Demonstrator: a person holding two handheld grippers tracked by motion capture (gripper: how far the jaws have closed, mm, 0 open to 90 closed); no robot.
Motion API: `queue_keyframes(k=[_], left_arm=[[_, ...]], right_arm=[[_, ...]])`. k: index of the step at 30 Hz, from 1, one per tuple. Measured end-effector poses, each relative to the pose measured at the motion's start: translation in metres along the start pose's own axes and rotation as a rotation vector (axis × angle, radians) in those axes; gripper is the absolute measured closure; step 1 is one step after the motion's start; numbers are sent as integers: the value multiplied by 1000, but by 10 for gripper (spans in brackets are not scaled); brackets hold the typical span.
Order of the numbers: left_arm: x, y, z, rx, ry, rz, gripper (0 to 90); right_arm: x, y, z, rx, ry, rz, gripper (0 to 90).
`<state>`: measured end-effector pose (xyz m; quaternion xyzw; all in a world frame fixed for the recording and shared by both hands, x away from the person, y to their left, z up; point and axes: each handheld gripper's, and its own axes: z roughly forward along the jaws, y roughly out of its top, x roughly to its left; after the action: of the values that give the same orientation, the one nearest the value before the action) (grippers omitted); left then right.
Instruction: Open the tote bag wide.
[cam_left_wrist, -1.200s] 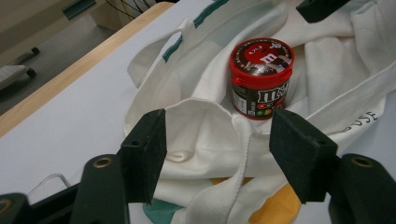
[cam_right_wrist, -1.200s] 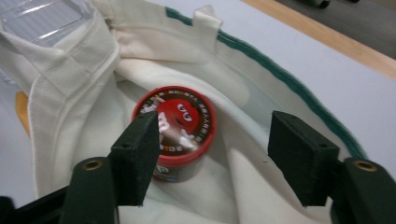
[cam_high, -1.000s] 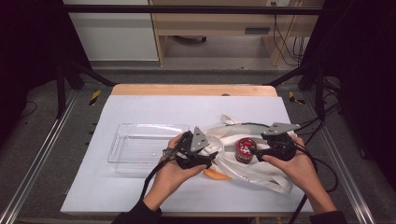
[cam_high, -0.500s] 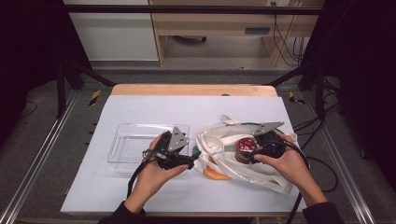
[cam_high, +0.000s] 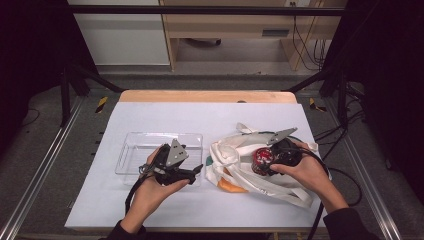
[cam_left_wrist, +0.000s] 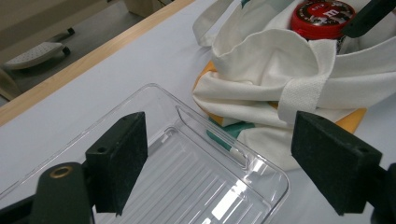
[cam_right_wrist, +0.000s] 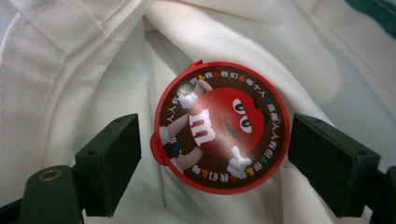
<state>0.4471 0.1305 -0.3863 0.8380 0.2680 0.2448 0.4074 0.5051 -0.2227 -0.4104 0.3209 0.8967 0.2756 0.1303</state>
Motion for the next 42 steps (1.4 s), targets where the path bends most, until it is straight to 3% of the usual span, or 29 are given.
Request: queue_keyframes(k=[18,42], left_arm=[[10,-4,-11,-8,29,-16,183],[11,-5,-13,1,33,-6,183]], right_arm=[[-8,17,11,124,39,-78,180],[-10,18,23,180,86,-117,202]])
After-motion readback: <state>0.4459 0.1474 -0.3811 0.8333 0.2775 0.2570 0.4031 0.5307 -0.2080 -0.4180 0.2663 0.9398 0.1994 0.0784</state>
